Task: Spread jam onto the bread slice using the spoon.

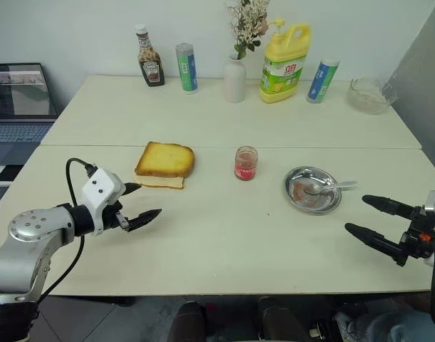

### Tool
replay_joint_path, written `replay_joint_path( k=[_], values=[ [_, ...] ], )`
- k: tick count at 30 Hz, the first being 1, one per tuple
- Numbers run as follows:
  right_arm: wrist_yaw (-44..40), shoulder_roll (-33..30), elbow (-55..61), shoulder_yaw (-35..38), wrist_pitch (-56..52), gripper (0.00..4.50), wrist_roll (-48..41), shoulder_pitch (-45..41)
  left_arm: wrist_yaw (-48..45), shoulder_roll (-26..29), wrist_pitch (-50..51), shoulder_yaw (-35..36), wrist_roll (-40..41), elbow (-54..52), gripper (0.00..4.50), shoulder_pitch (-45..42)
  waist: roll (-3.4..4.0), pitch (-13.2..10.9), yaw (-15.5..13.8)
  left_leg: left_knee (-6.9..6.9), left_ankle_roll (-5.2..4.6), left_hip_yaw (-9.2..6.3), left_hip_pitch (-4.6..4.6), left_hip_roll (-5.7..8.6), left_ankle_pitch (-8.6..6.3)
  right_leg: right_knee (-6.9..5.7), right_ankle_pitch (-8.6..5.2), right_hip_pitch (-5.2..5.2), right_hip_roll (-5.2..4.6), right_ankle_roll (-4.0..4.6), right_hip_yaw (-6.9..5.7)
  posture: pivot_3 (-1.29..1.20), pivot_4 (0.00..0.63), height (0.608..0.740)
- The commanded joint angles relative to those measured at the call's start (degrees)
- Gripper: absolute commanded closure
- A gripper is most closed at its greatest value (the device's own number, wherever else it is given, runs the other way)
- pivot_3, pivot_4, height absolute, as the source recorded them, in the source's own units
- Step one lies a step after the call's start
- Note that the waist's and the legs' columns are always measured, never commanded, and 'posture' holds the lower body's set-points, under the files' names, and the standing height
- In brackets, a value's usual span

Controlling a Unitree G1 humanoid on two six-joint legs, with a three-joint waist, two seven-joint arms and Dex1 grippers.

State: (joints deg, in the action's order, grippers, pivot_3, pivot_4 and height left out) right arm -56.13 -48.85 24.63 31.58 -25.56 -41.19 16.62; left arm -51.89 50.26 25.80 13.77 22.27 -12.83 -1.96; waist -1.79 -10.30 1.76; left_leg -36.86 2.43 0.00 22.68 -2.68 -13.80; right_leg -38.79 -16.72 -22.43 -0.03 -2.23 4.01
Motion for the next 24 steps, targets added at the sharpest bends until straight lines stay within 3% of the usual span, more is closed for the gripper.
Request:
replay_joint_path(
  k=[1,24],
  values=[
    [-0.45,-0.28,0.10,0.48,0.73,0.06,0.49,-1.07,-0.10,-0.27,-0.54,1.01,0.72,-2.03,0.00,0.23,0.00,0.00,0.00,0.00,0.00,0.00,0.00,0.00,0.00,0.00,0.00,0.00,0.00,0.00,0.00,0.00,0.150,0.740],
    [0.90,0.68,1.74,-2.63,-1.02,0.06,0.93,-2.91,3.47,-3.94,-5.47,2.75,-0.33,3.44,0.00,-0.43,0.00,0.00,-0.02,-0.02,0.00,0.00,-0.02,0.01,0.00,-0.04,0.00,0.01,0.00,0.00,0.00,0.00,0.150,0.740]
  ],
)
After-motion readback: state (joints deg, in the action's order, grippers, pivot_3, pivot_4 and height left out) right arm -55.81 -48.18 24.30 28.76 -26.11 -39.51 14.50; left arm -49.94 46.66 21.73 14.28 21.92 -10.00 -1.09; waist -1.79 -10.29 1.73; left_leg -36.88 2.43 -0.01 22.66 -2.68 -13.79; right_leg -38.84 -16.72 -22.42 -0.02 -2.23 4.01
